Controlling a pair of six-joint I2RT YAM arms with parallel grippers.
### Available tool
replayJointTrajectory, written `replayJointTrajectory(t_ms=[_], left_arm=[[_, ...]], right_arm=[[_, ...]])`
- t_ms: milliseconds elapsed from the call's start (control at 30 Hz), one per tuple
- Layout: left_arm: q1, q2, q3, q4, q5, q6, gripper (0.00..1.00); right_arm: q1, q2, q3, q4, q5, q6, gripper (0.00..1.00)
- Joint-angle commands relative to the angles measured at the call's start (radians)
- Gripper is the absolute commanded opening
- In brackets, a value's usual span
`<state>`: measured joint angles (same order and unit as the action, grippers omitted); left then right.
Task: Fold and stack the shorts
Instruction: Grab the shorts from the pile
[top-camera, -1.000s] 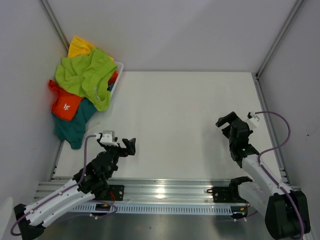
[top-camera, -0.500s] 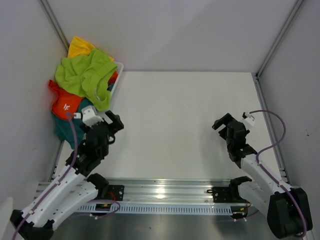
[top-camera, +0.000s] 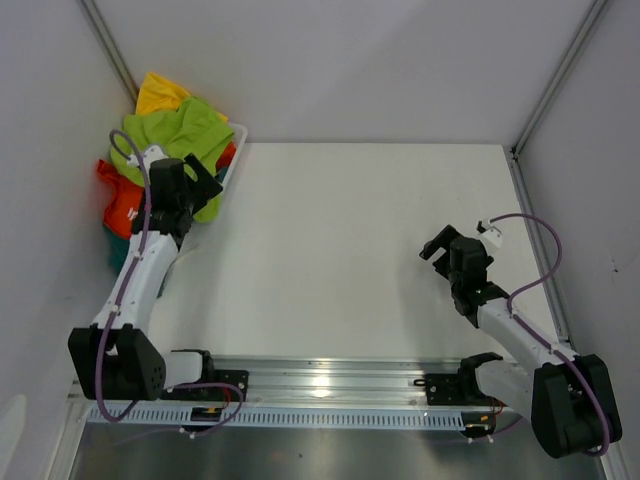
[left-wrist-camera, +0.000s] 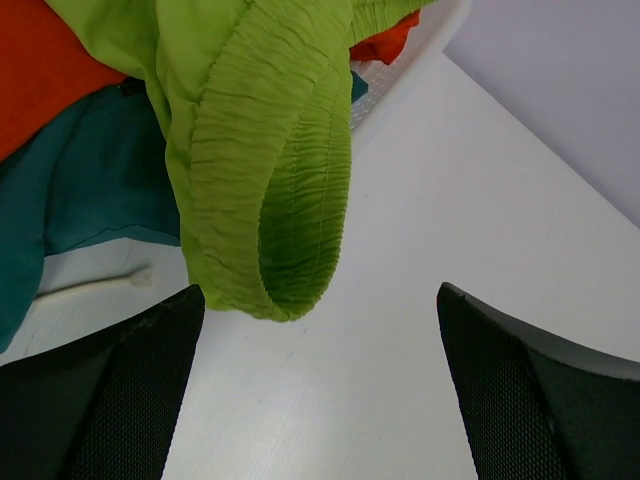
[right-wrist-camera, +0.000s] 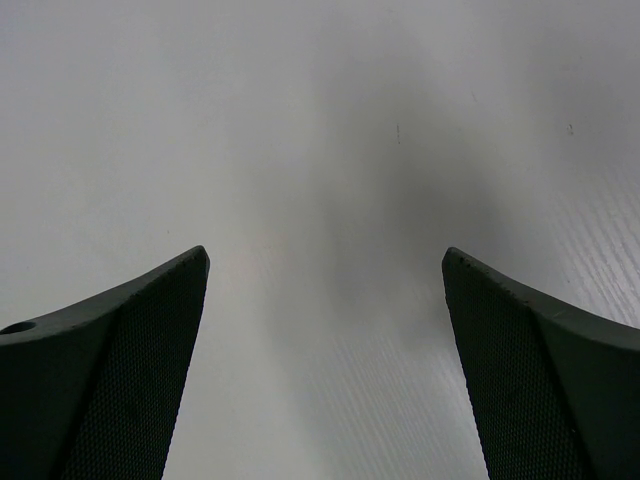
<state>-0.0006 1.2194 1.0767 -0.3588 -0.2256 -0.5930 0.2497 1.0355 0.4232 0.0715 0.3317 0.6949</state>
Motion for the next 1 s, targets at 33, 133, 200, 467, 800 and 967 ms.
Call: replayJointTrajectory(t_ms=[33, 133, 200, 467, 800, 967], left_arm=[[0.030, 0.114, 0.109, -0.051, 0.052, -0.011, 0.99], [0.030, 0.124, 0.098, -0.055, 0.023, -0.028, 0.92], [0.030, 0.111, 0.074, -0.040, 0.002, -0.030, 0.91], [0.030, 0.149, 0.071, -0.048, -0.027, -0.040, 0.47], [0.030, 0.174, 0.068, -0.042, -0.030, -0.057, 0.39], [0.027, 0.092, 0.014, -0.013, 0.012, -0.031, 0.00]], right_arm=[[0.006, -0.002, 0.045, 0.024, 0.000, -0.018, 1.00], [0.005, 0.001, 0.046, 0.024, 0.004, -0.017, 1.00], [0.003, 0.008, 0.048, 0.024, 0.001, -0.015, 0.99], [-0.001, 0.014, 0.054, 0.019, -0.010, -0.017, 0.99], [-0.020, 0.023, 0.055, 0.016, -0.033, -0.012, 1.00], [-0.029, 0.018, 0.054, 0.010, -0.040, -0.011, 0.99]])
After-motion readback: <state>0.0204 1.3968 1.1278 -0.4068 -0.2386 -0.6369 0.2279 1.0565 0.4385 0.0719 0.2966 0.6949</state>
